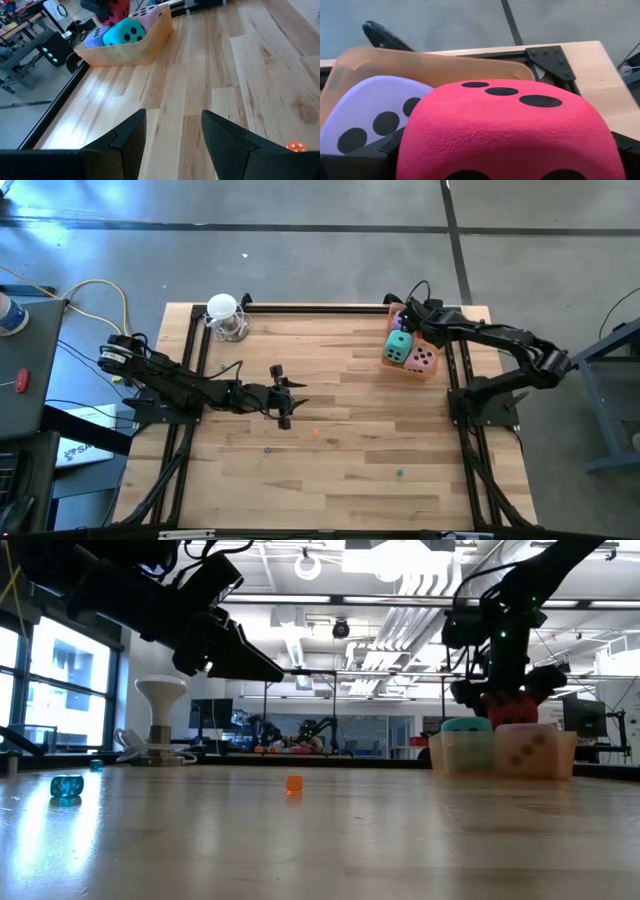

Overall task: Pick & Place Dice
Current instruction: Put the red large die into the orange bin

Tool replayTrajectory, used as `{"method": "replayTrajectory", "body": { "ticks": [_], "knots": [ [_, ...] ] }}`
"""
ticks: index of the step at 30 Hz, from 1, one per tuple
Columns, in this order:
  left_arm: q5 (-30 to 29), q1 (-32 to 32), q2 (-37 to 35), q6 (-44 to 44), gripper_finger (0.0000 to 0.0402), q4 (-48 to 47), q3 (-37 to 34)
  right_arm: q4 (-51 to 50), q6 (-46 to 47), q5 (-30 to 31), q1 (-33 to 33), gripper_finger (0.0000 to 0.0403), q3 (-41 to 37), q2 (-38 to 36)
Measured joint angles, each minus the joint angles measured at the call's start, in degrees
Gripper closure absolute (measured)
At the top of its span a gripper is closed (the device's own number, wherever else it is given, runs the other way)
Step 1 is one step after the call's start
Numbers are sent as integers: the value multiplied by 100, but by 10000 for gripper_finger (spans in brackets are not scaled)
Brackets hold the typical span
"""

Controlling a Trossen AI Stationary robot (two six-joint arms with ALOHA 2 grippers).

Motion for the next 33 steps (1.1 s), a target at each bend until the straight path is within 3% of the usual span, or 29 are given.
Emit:
{"method": "replayTrajectory", "body": {
  "ticks": [18, 33],
  "knots": [
    [0, 0, 0, -9, 219, -140, 0, 132, -359, -373, -7, 5, -5, 0],
    [0, 0, 0, -31, 219, -166, 0, 477, -827, -226, -7, 4, -3, 0]
  ]
}}
